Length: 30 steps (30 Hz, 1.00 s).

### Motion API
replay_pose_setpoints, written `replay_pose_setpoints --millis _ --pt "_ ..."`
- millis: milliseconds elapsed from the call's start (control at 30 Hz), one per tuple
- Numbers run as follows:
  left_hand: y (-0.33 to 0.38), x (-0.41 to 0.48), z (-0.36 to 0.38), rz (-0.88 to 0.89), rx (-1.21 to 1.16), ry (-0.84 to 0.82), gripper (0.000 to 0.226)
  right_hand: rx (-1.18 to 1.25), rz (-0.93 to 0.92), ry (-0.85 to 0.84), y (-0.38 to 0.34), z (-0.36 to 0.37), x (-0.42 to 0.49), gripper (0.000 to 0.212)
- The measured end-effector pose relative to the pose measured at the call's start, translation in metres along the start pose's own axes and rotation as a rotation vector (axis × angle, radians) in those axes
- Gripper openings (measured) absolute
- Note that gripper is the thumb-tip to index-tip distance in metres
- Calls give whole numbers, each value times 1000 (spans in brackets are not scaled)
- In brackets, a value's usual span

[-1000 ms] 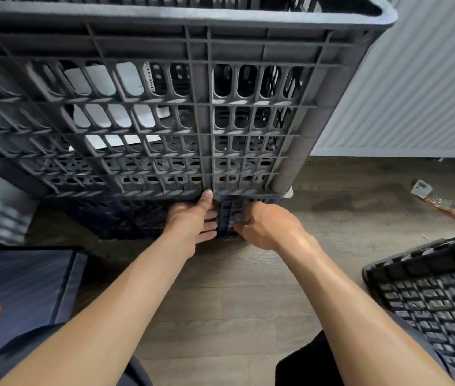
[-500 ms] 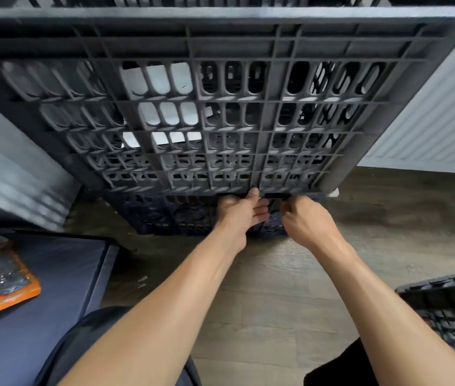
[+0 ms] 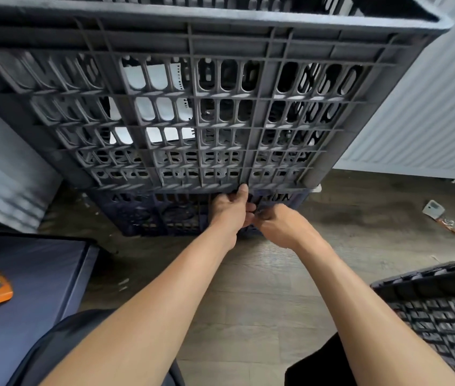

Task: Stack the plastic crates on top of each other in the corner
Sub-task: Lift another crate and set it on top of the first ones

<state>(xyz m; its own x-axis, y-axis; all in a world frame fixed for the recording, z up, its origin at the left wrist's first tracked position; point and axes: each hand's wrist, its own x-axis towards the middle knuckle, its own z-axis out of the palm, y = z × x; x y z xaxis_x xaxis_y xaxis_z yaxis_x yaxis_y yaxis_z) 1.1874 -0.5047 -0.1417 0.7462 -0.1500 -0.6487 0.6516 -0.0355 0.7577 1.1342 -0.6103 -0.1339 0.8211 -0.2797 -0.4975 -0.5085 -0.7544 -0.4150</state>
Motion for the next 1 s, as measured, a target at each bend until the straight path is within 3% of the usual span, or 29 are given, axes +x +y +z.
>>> replay_pose_setpoints --millis 167,300,433,600,767,1000 --pt "-6 -13 -3 20 119 -103 38 -43 -4 -26 5 -2 -10 21" --pt "-8 -18 -13 187 442 -132 19 -31 -27 28 -1 -10 -19 26" --pt "-2 -25 -27 268 732 -121 23 -84 -55 40 -12 -12 -24 26" --pt "5 -44 -34 267 814 -119 26 -115 2 75 -22 -14 -35 25" --pt "-3 -71 -52 159 797 -89 31 -112 2 91 -38 -9 -59 30" --pt "-34 -130 -79 86 850 71 30 138 104 139 -44 21 -118 40"
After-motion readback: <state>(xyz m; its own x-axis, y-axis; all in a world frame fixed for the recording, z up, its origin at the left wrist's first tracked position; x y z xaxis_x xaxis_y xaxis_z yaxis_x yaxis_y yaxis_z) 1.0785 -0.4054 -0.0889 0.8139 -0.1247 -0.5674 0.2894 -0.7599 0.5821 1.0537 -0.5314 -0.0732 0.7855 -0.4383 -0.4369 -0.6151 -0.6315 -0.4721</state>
